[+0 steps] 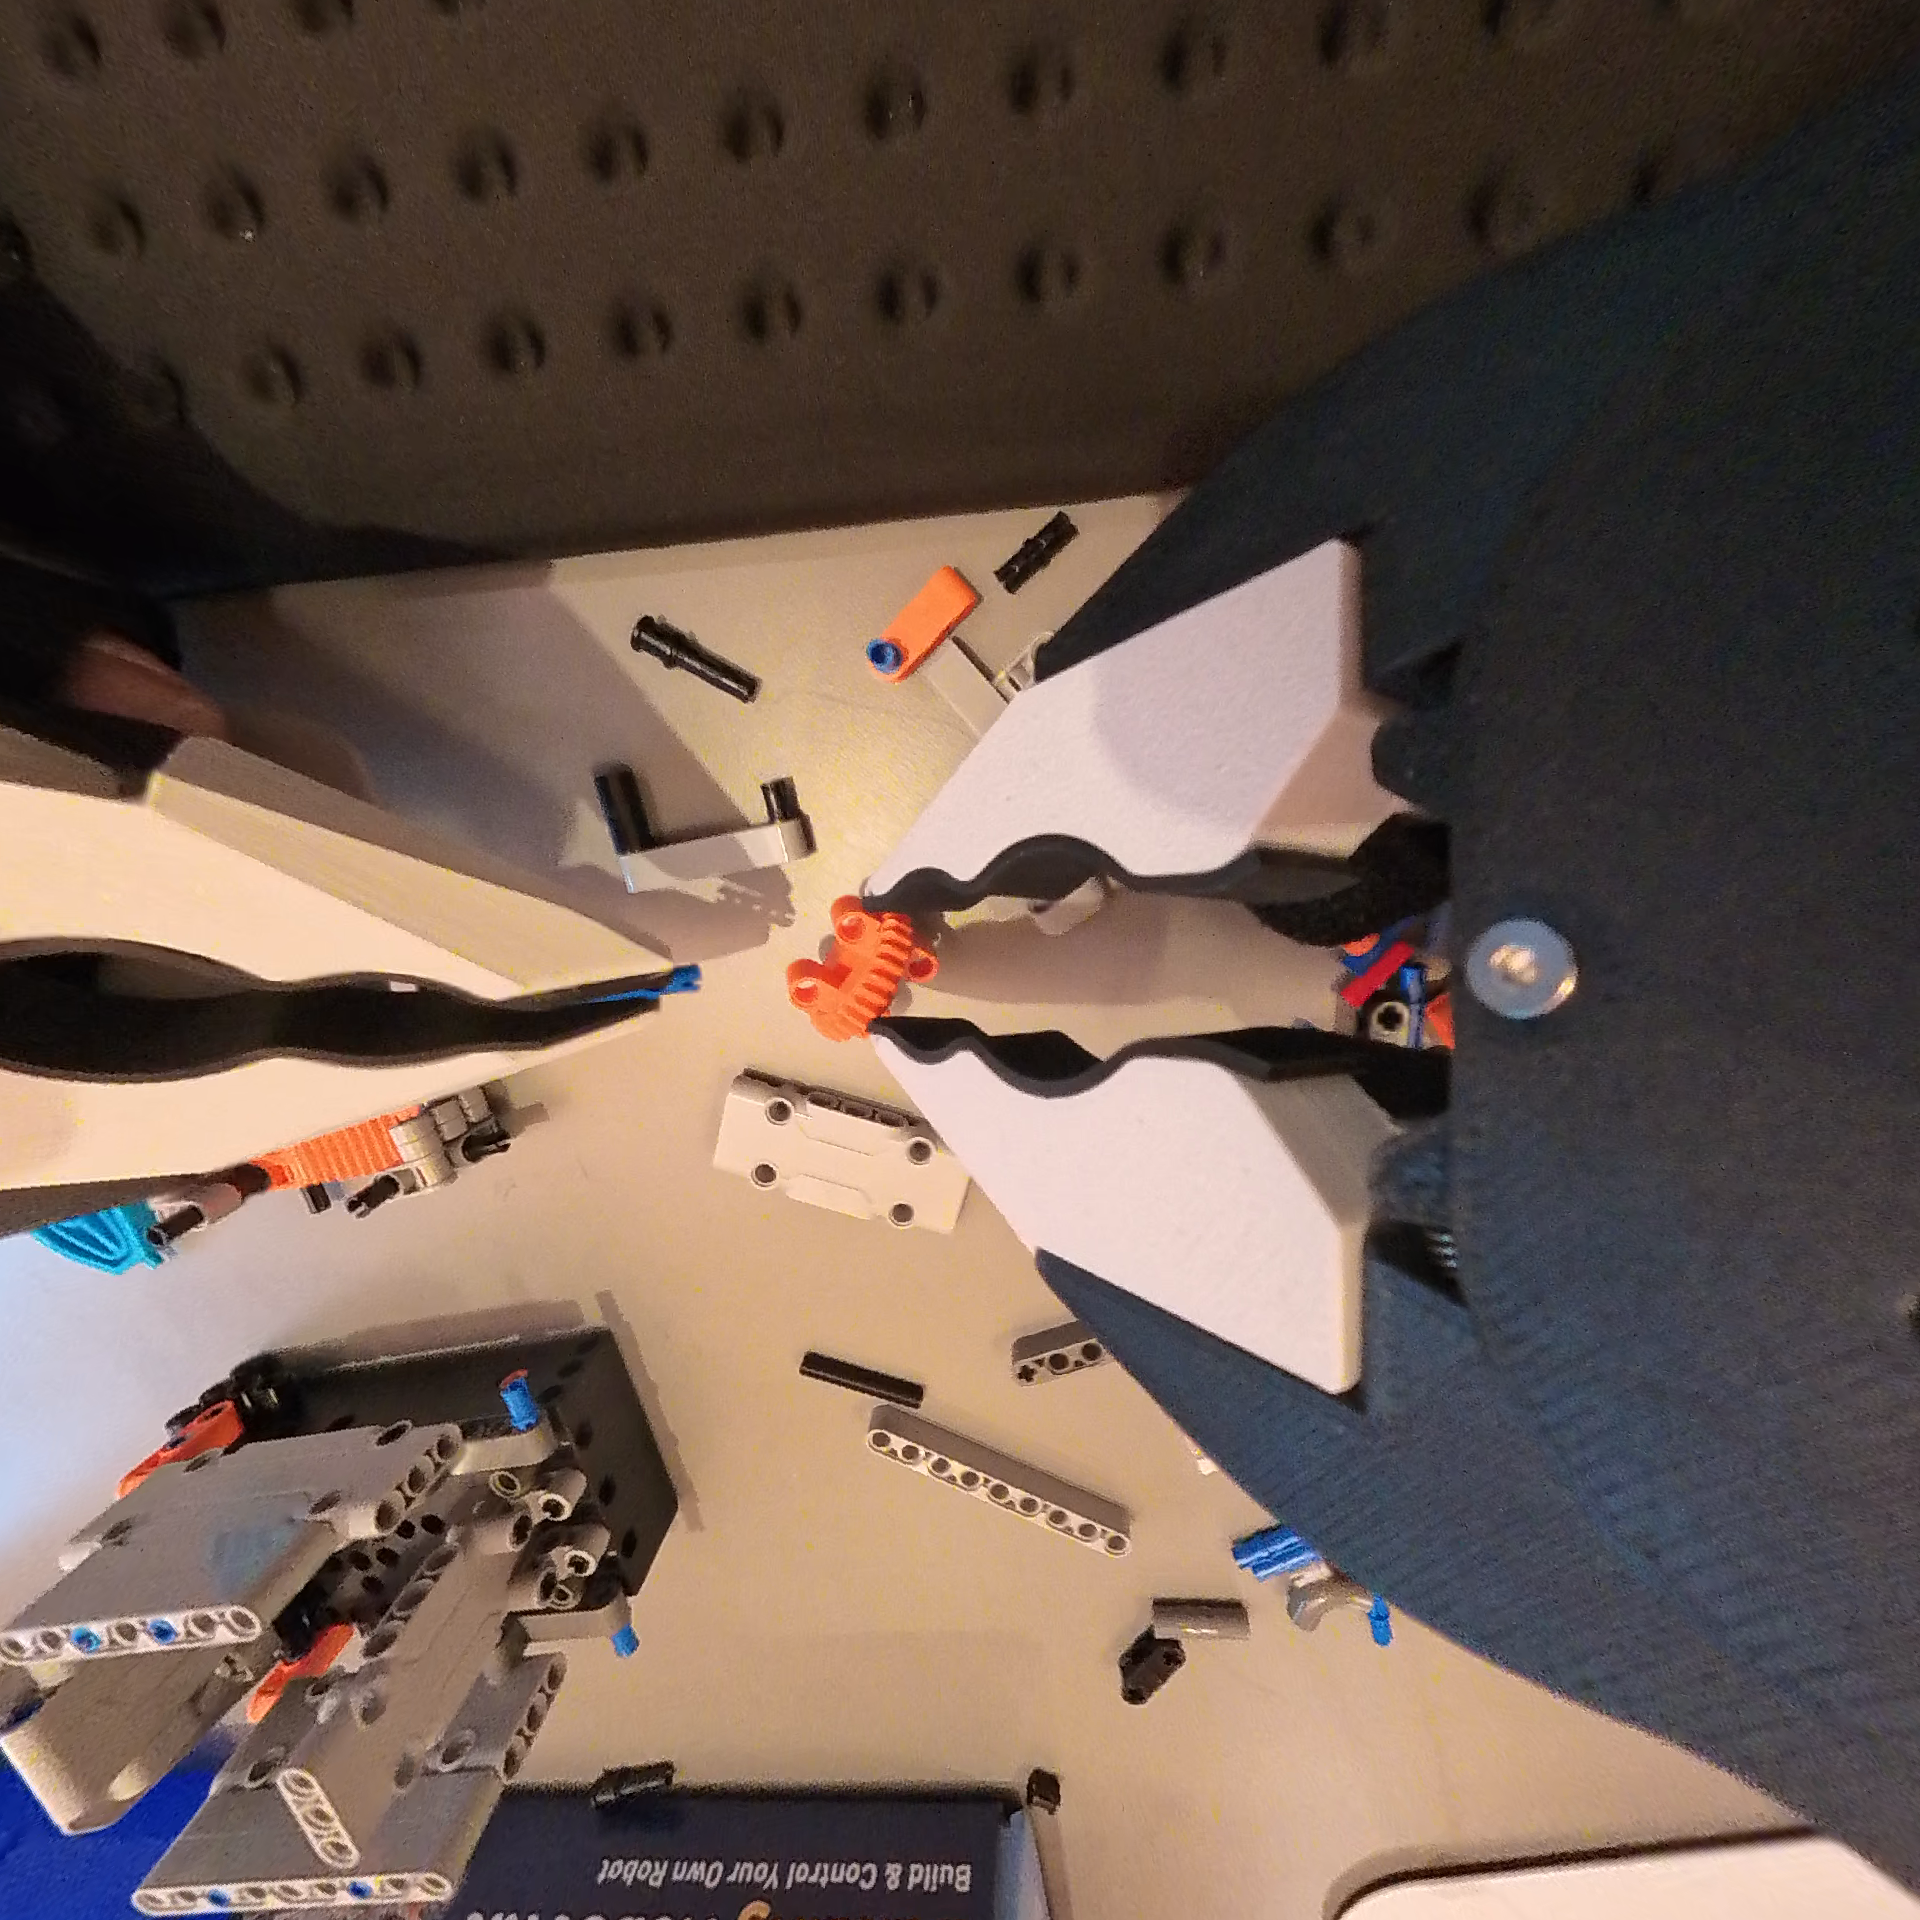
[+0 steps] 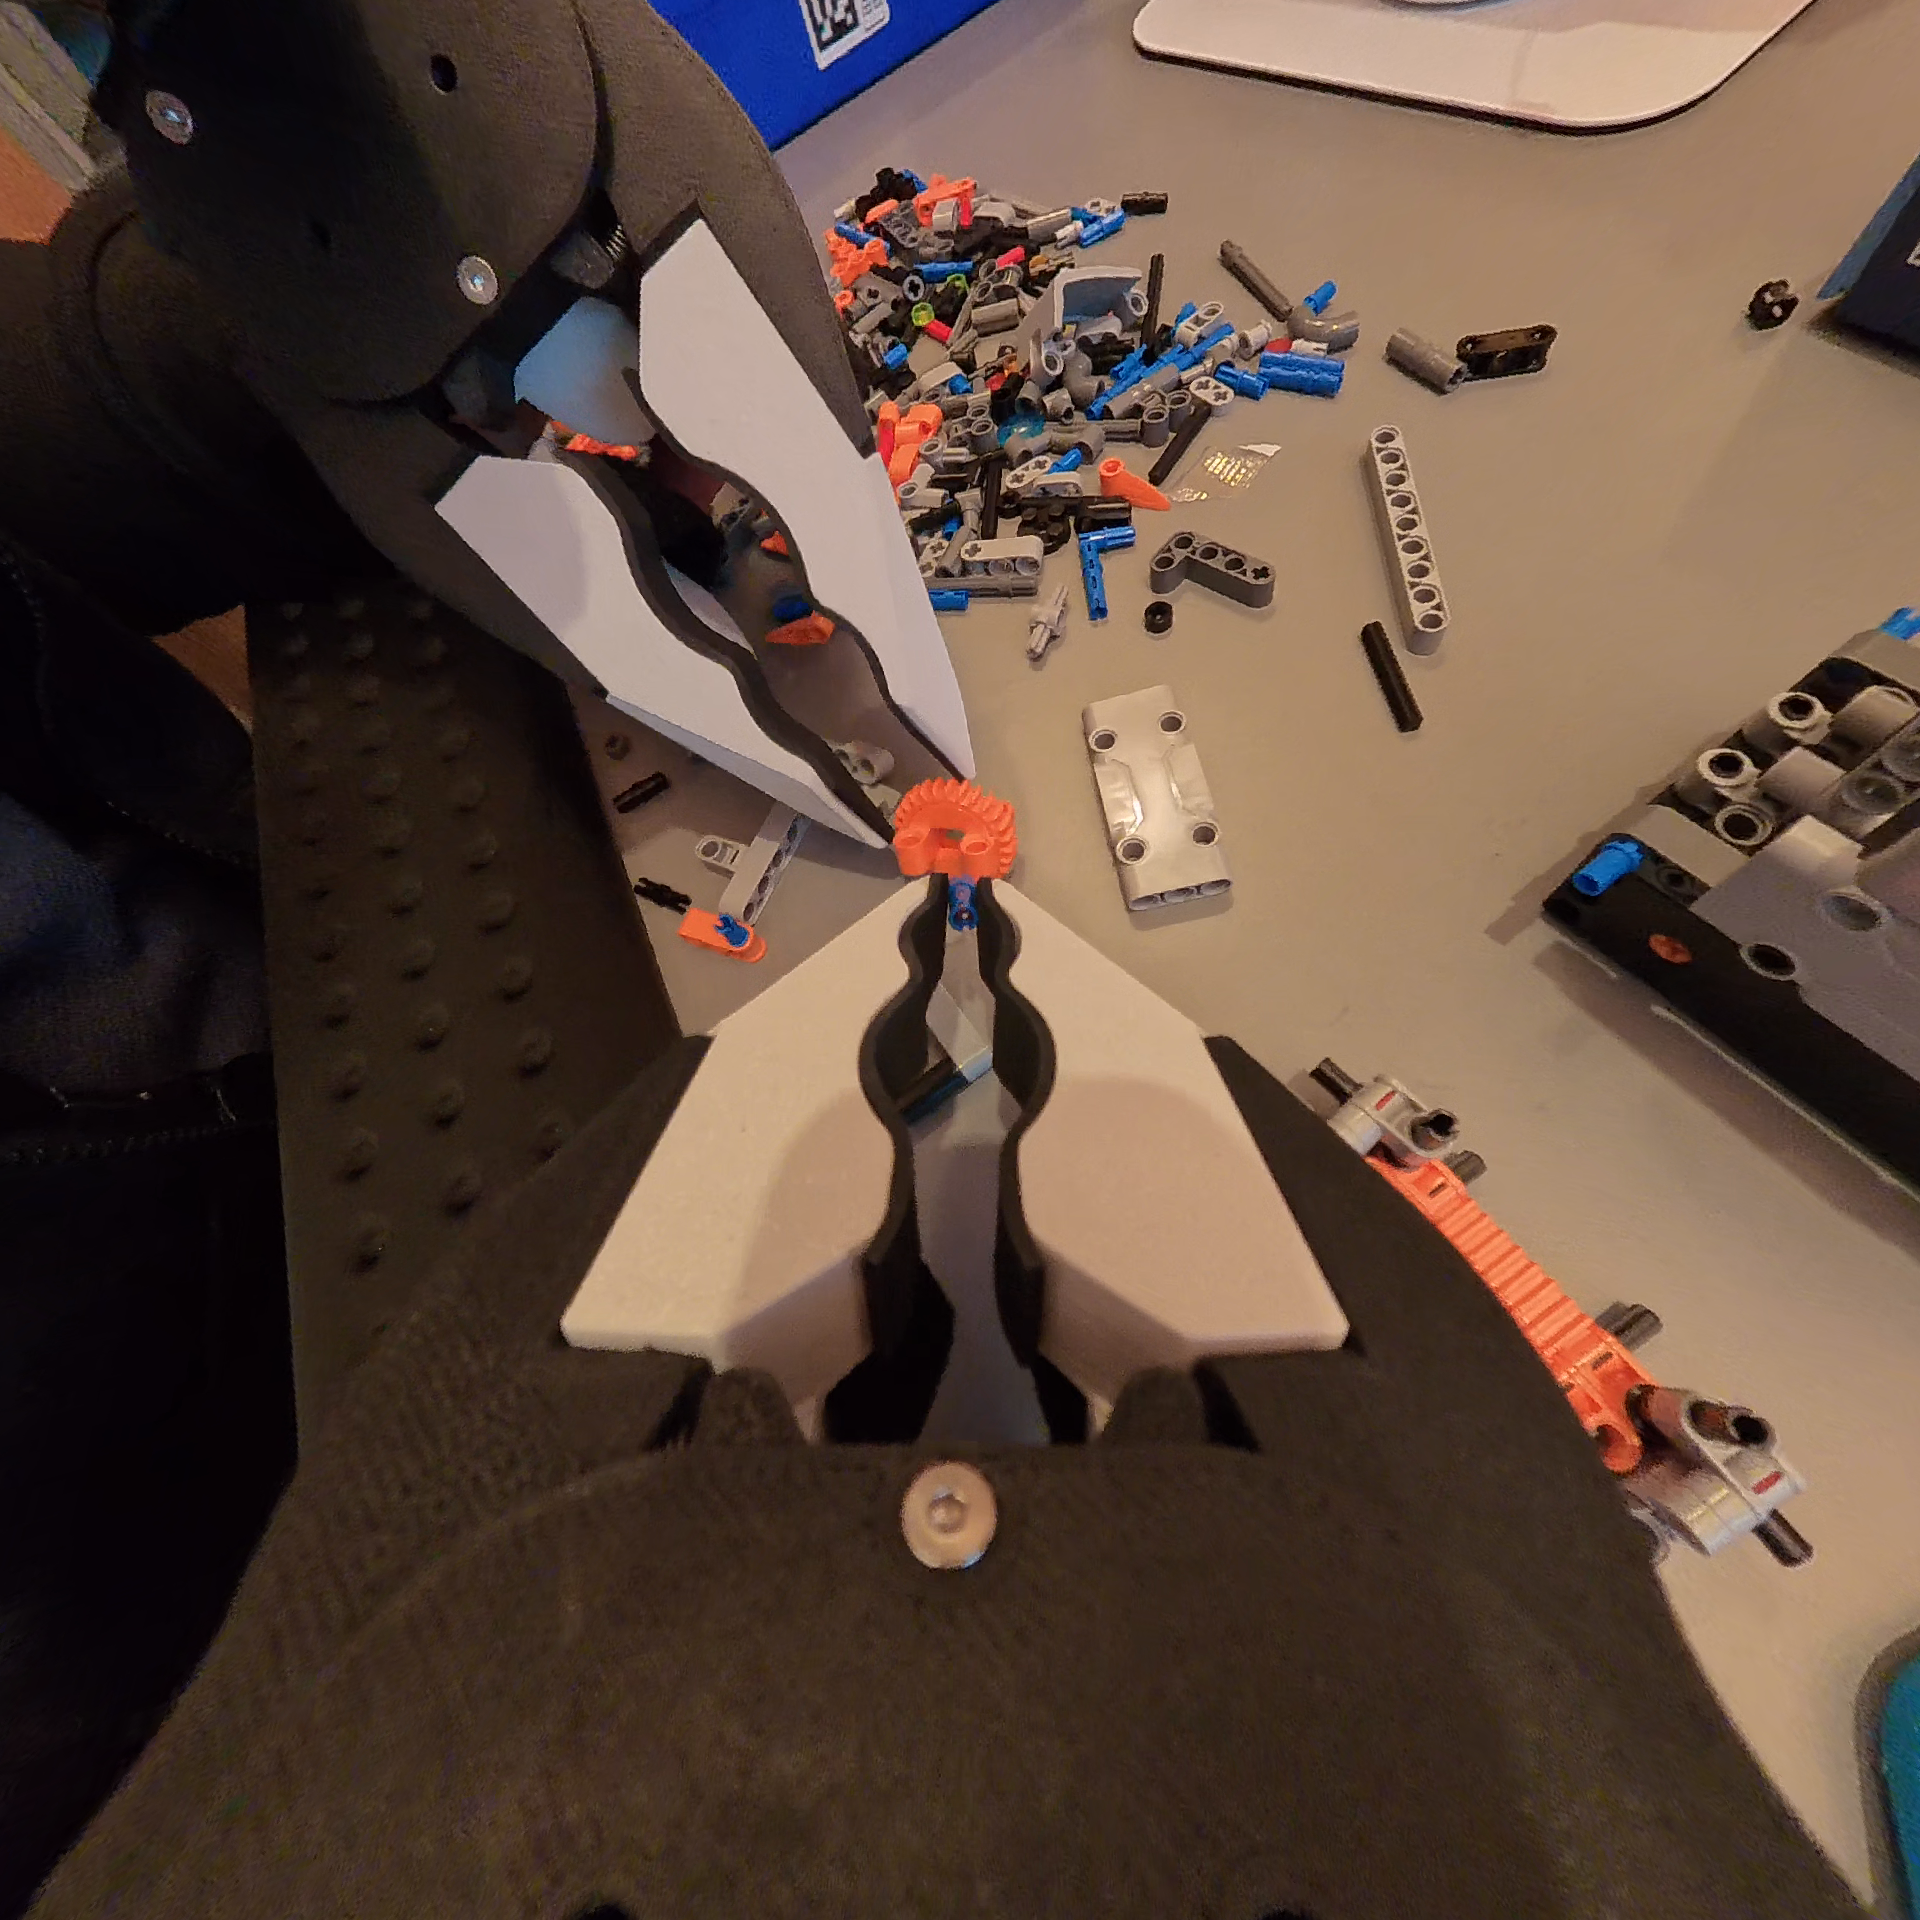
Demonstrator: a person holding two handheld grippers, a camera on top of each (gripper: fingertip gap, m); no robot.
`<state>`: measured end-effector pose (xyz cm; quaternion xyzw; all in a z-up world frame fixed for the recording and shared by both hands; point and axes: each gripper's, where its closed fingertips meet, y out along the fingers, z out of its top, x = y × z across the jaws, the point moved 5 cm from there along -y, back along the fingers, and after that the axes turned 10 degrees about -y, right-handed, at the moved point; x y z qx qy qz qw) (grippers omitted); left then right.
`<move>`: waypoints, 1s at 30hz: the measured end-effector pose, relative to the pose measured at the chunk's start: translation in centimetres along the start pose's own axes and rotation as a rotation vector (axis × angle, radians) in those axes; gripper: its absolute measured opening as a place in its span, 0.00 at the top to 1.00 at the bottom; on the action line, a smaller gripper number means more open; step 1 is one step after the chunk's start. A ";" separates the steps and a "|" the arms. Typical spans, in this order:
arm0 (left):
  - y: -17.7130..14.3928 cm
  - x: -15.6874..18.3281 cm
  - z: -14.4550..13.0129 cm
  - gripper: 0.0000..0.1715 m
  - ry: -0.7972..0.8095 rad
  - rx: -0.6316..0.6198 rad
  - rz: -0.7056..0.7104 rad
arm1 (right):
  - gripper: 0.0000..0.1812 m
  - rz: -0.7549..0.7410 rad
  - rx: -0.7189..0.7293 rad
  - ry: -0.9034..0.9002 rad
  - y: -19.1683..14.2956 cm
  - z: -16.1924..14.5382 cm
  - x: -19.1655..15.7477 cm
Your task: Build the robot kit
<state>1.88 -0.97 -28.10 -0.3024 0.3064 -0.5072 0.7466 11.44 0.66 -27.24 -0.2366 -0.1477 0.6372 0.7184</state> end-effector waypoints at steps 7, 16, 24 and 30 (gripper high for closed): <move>0.4 0.7 0.4 0.90 0.046 -0.006 0.008 | 0.98 0.010 -0.051 -0.018 0.6 -0.4 -0.3; -0.1 0.4 0.5 0.91 0.027 0.018 0.004 | 0.98 0.007 -0.085 -0.033 1.0 -0.6 -0.3; 0.4 0.8 0.9 0.90 0.065 0.008 0.008 | 0.98 0.016 -0.129 -0.069 1.7 -0.8 -0.7; 0.4 0.6 0.7 0.90 0.111 -0.039 0.055 | 0.98 -0.016 -0.068 -0.066 0.7 -0.1 -0.3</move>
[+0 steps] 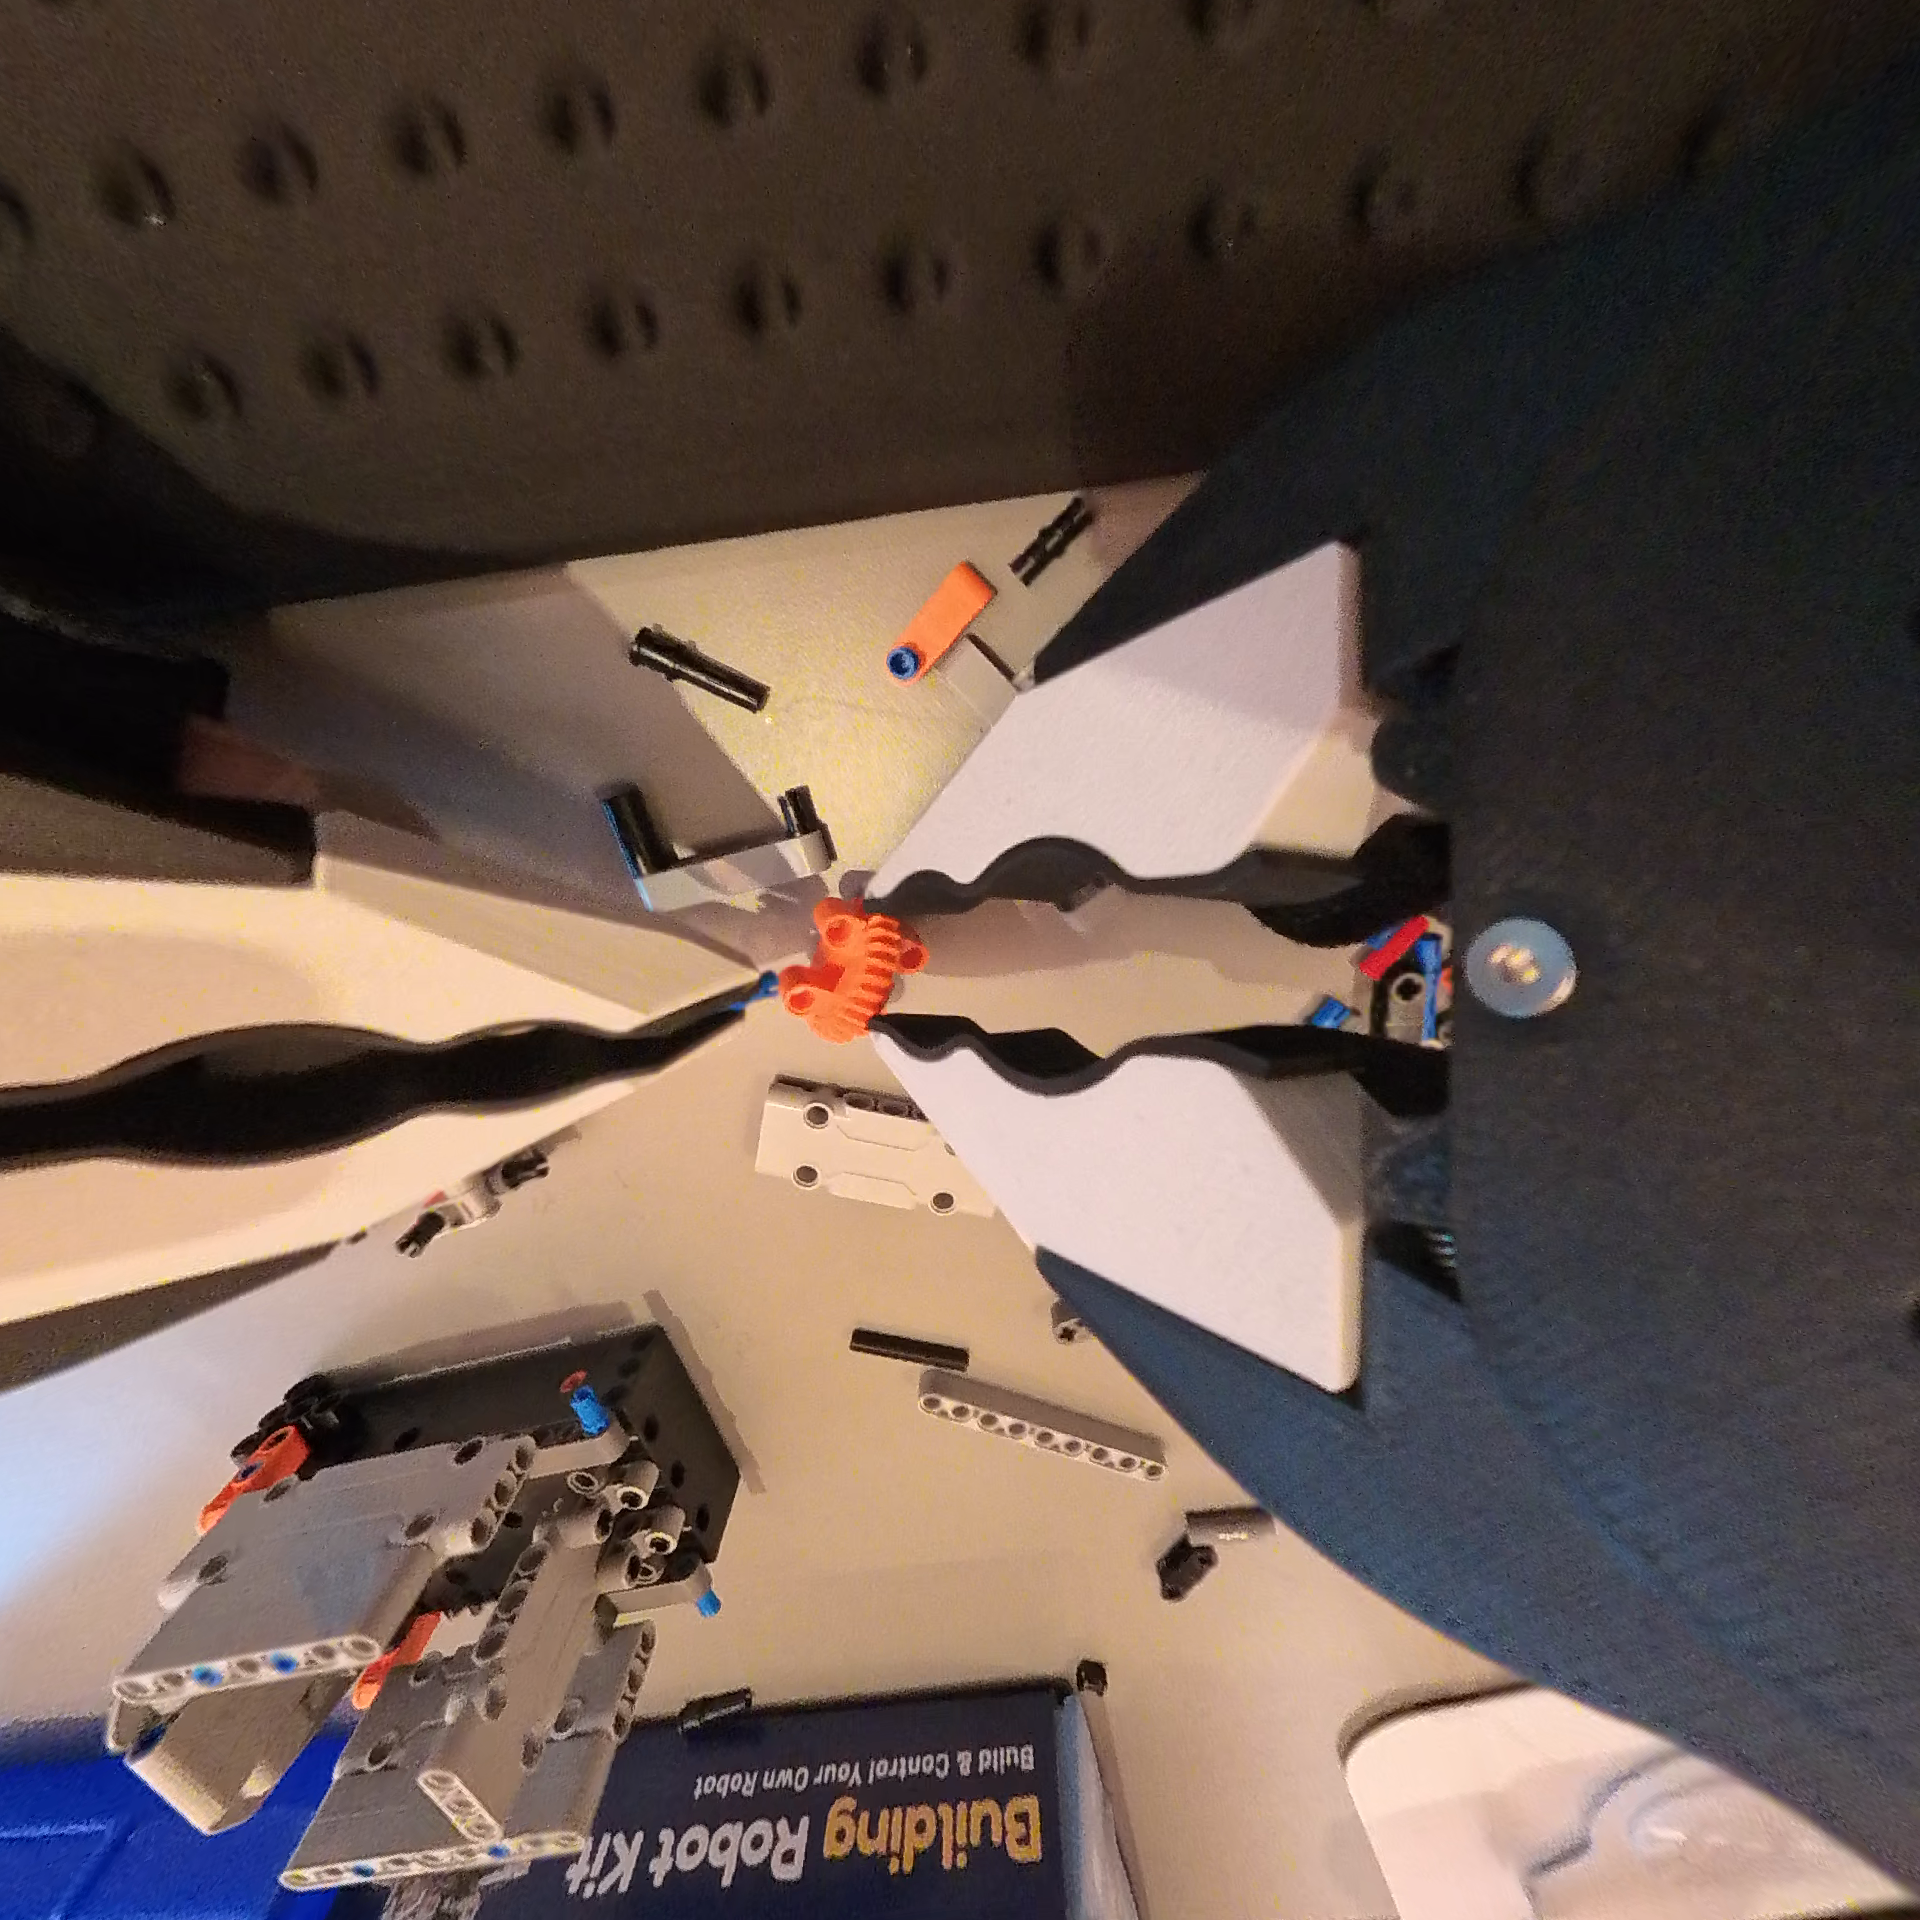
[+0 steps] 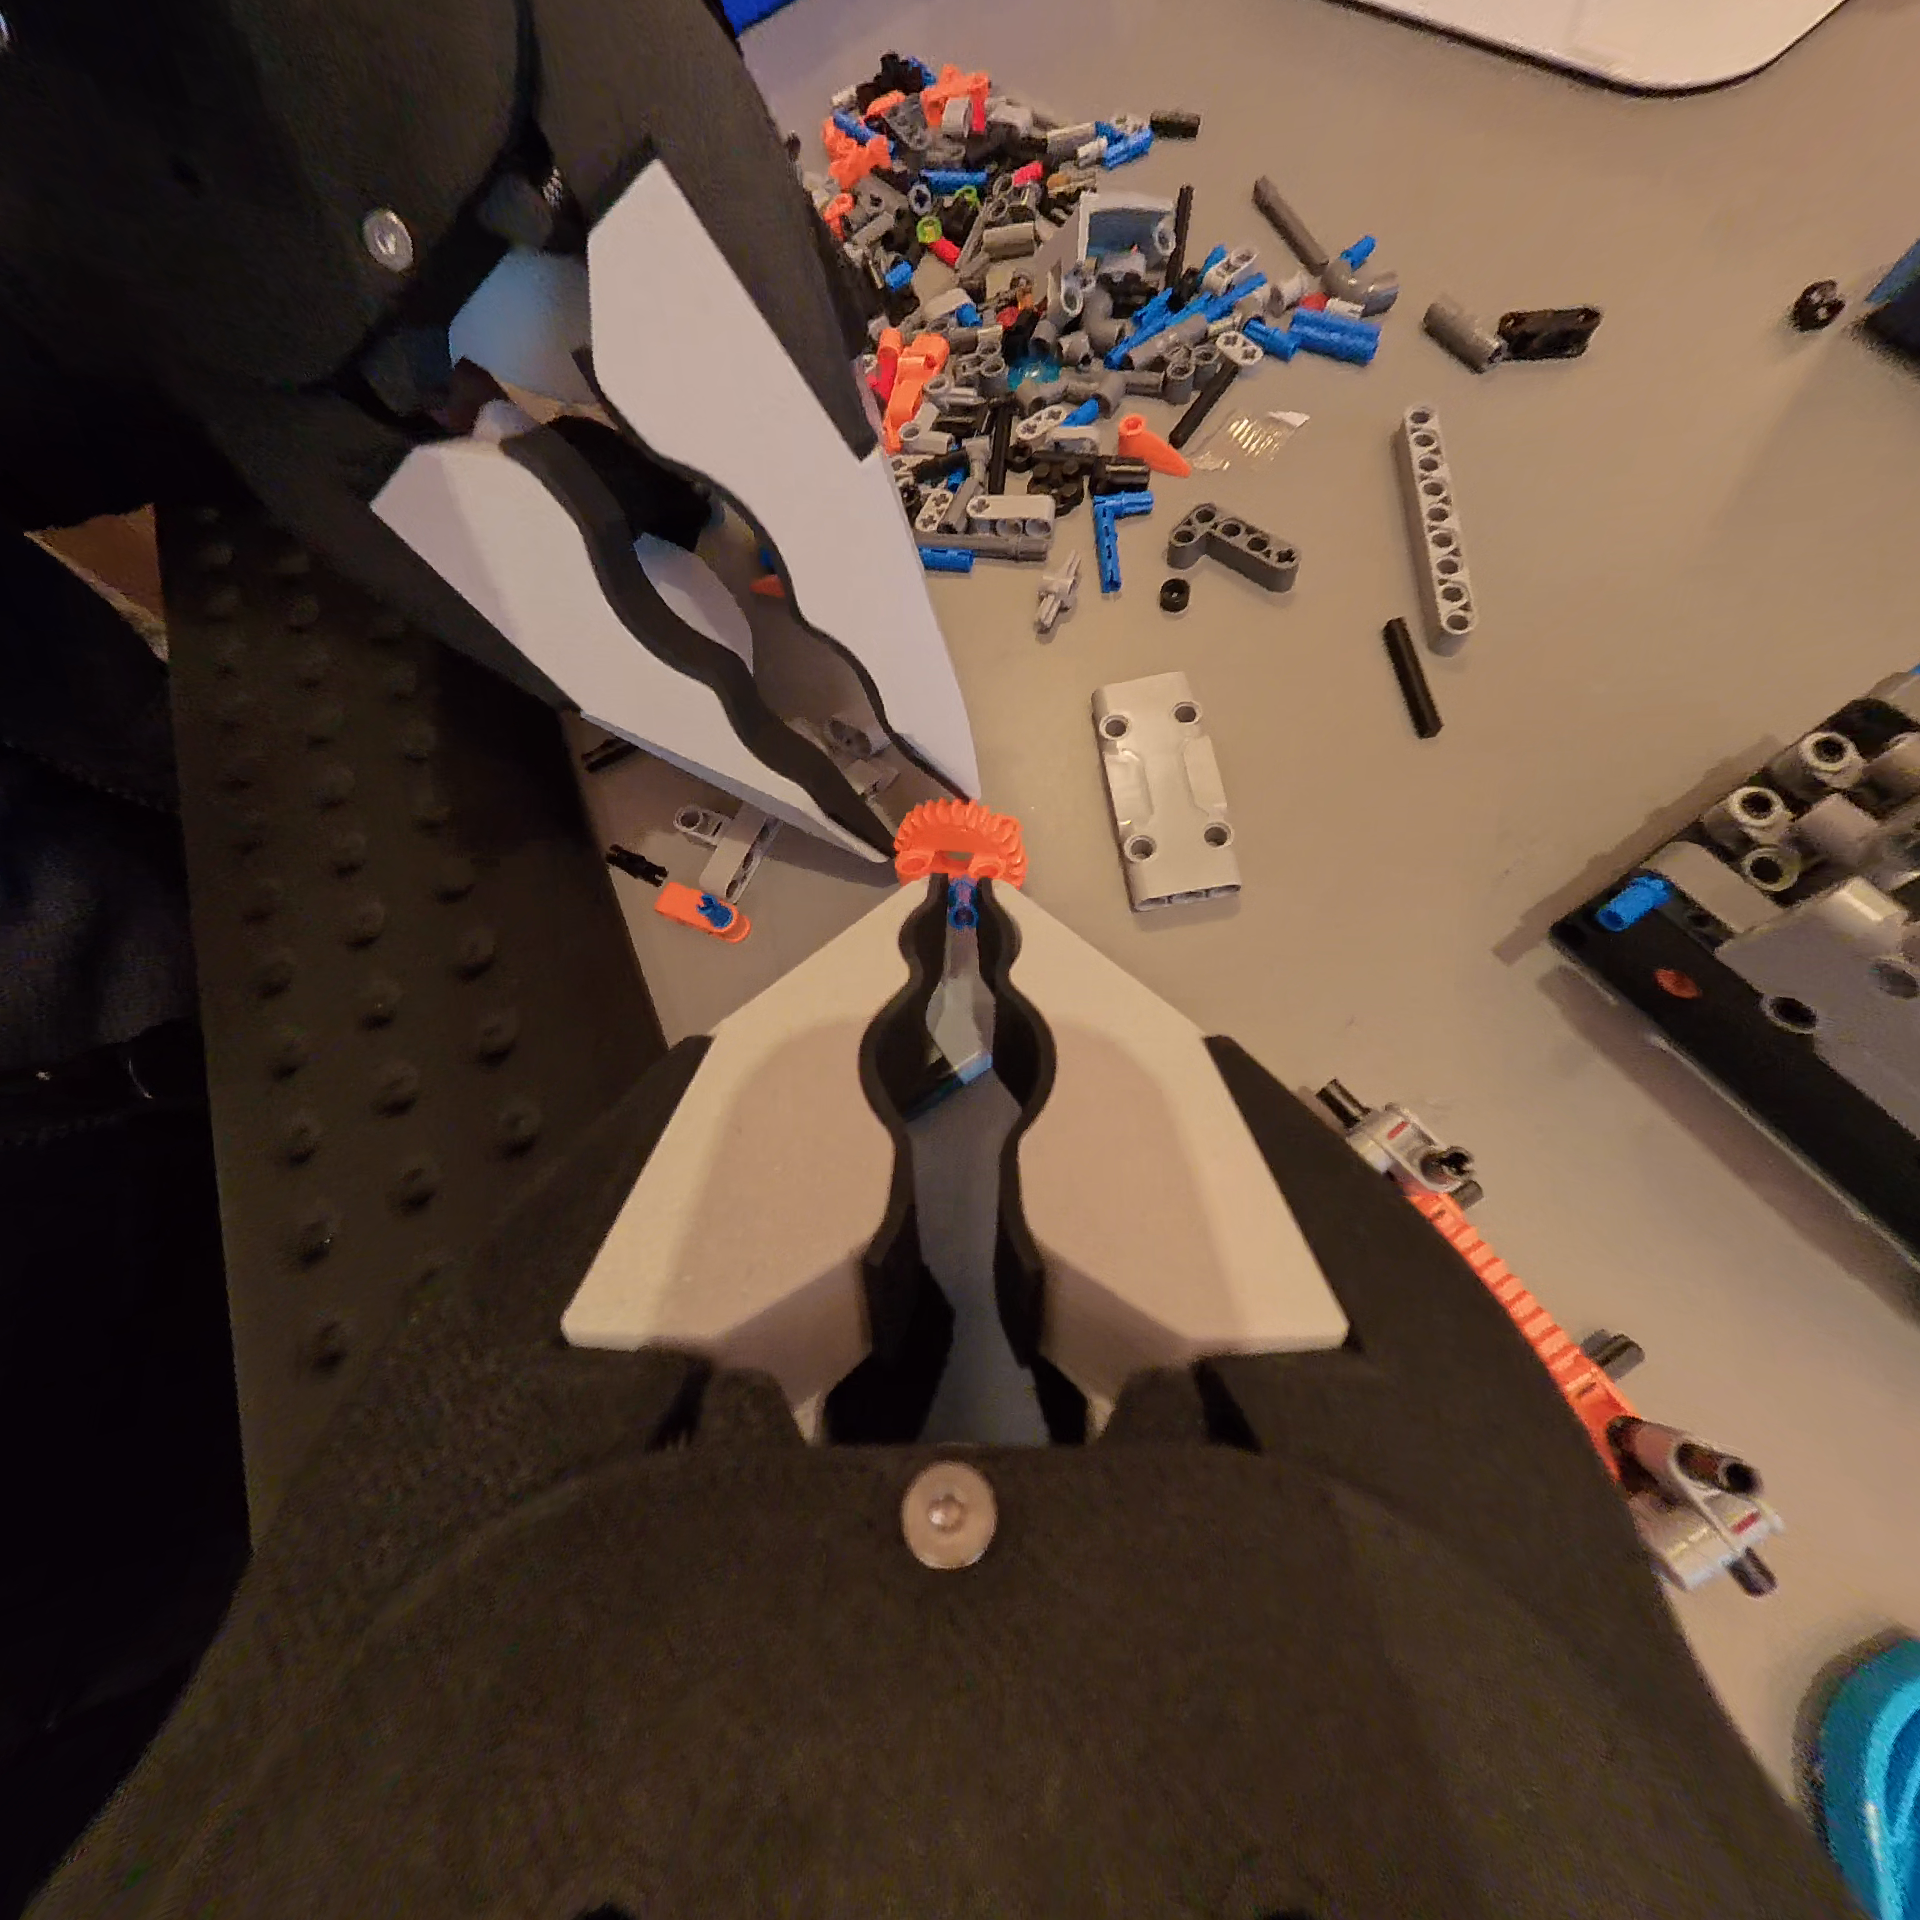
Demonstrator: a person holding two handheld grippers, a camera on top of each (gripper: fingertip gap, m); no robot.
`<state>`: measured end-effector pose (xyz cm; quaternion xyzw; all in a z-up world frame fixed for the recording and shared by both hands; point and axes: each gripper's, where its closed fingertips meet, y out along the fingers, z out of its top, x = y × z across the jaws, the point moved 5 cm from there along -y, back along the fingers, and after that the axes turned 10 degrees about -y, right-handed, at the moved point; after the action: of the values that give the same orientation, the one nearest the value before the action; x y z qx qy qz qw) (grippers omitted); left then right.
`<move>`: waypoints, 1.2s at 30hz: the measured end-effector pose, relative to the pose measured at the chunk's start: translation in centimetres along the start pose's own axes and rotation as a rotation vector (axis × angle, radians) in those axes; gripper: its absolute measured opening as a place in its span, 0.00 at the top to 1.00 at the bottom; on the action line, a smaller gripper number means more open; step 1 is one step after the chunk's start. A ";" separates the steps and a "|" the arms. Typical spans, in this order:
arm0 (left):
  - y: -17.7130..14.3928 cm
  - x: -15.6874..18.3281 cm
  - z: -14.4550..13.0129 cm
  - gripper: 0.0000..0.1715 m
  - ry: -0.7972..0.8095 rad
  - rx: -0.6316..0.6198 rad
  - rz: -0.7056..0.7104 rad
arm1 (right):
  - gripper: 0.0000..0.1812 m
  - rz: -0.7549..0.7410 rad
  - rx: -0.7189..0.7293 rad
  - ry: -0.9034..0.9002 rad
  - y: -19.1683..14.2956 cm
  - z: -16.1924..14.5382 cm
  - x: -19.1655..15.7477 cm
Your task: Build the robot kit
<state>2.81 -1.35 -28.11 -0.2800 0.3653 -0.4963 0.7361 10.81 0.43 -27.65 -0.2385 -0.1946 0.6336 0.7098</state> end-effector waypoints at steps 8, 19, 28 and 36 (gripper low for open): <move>0.1 0.4 0.7 0.90 0.059 -0.007 0.028 | 0.98 -0.024 -0.063 -0.027 0.5 -0.6 0.1; 0.5 0.4 1.1 0.90 0.018 0.056 -0.028 | 0.98 0.030 -0.019 -0.012 -0.4 -0.5 0.0; 0.7 0.2 1.2 0.91 0.011 0.077 -0.046 | 0.98 0.131 -0.012 0.006 -0.4 -0.3 0.3; 0.7 -0.1 1.0 0.91 -0.032 0.103 -0.082 | 0.98 0.217 -0.056 0.010 0.5 -0.9 0.2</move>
<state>4.01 -0.99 -28.03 -0.2643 0.3158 -0.5397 0.7343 10.94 0.55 -28.64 -0.2809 -0.1816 0.6999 0.6311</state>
